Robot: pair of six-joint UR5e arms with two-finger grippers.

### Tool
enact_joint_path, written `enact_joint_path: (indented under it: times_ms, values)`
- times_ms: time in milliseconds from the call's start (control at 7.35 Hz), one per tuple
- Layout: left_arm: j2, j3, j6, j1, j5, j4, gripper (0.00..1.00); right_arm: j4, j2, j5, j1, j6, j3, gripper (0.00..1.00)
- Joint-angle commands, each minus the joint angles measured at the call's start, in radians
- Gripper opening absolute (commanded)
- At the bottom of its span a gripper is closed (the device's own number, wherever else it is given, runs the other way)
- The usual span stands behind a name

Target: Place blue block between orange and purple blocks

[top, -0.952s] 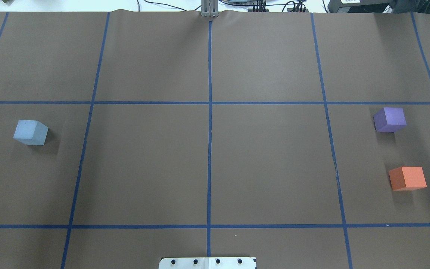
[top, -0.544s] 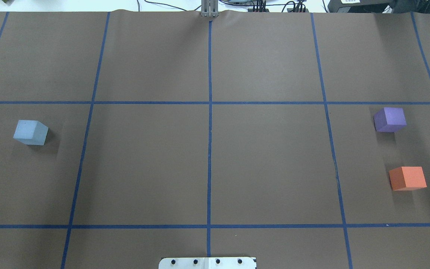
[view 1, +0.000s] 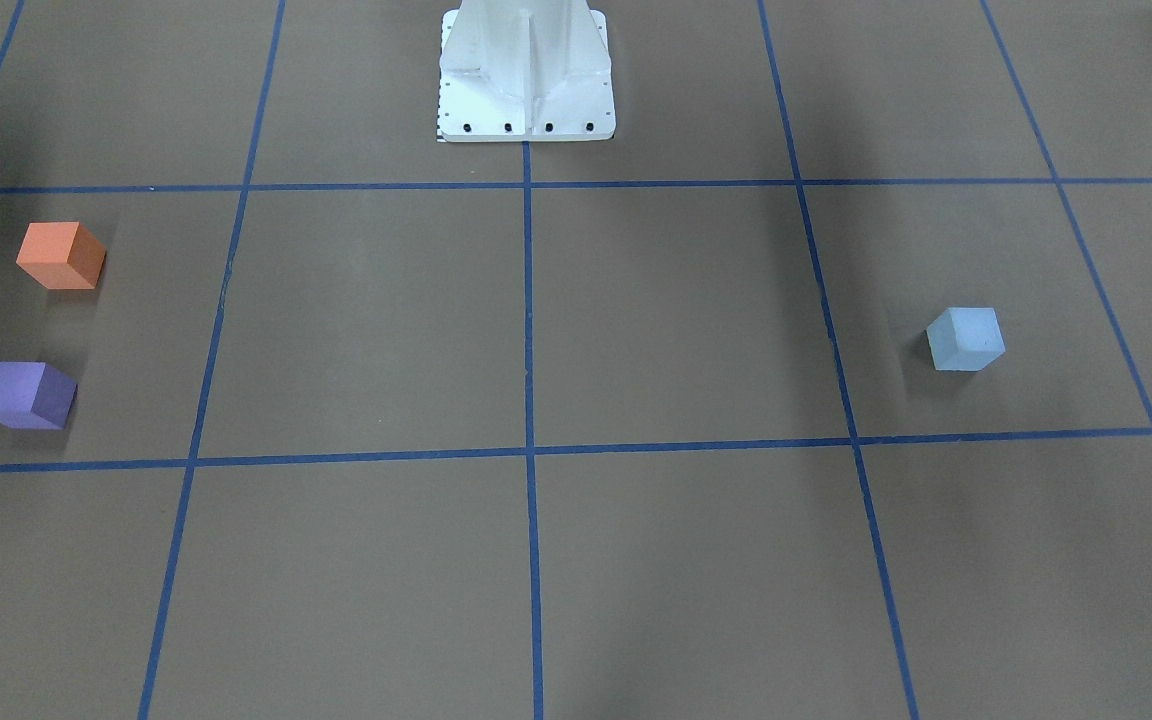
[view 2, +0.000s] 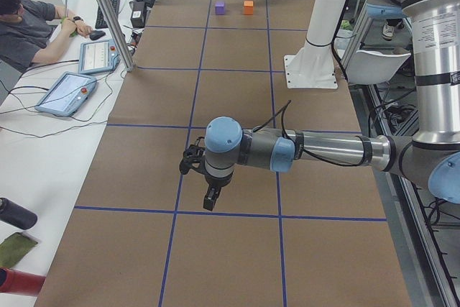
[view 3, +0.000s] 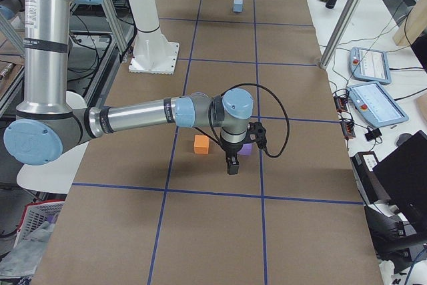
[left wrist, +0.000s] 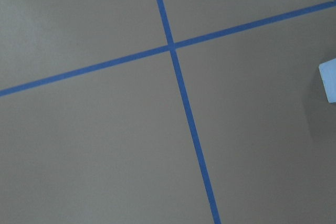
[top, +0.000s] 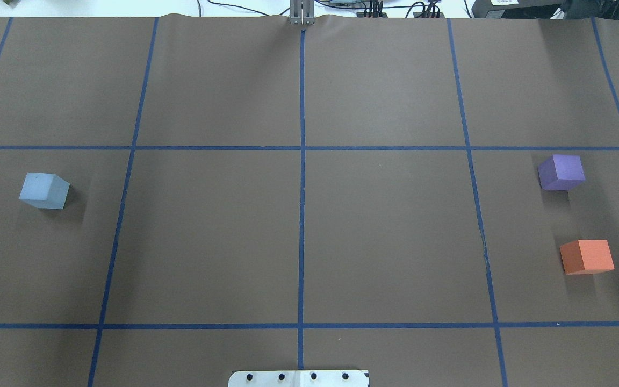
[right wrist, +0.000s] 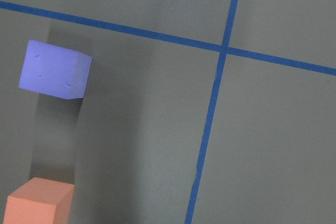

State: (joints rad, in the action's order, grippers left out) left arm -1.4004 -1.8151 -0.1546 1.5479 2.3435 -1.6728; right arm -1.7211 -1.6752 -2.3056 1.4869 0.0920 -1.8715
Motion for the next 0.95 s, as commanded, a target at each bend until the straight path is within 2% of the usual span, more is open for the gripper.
enact_joint_path:
  times_ms: [0,136,272,408,680,816]
  values:
    - [-0.087,0.089,0.193,-0.095,0.039,-0.072,1.00,0.000,0.000,0.000,-0.002,0.000,0.000,1.00]
    - [-0.130,0.165,0.279,-0.121,0.037,-0.172,1.00,0.000,0.000,0.000,-0.002,0.000,0.002,1.00]
    - [-0.141,0.187,0.326,-0.161,0.039,-0.286,1.00,0.000,0.000,0.000,-0.002,0.000,0.000,1.00]
    - [-0.162,0.189,0.442,-0.272,0.042,-0.313,1.00,0.000,0.000,0.000,-0.005,0.000,0.000,1.00]
    - [-0.224,0.188,0.719,-0.392,0.024,-0.346,1.00,0.000,0.000,0.000,-0.005,-0.002,0.000,1.00]
    - [-0.226,0.185,0.806,-0.443,-0.053,-0.367,1.00,0.000,0.000,0.000,-0.005,-0.002,0.000,1.00]
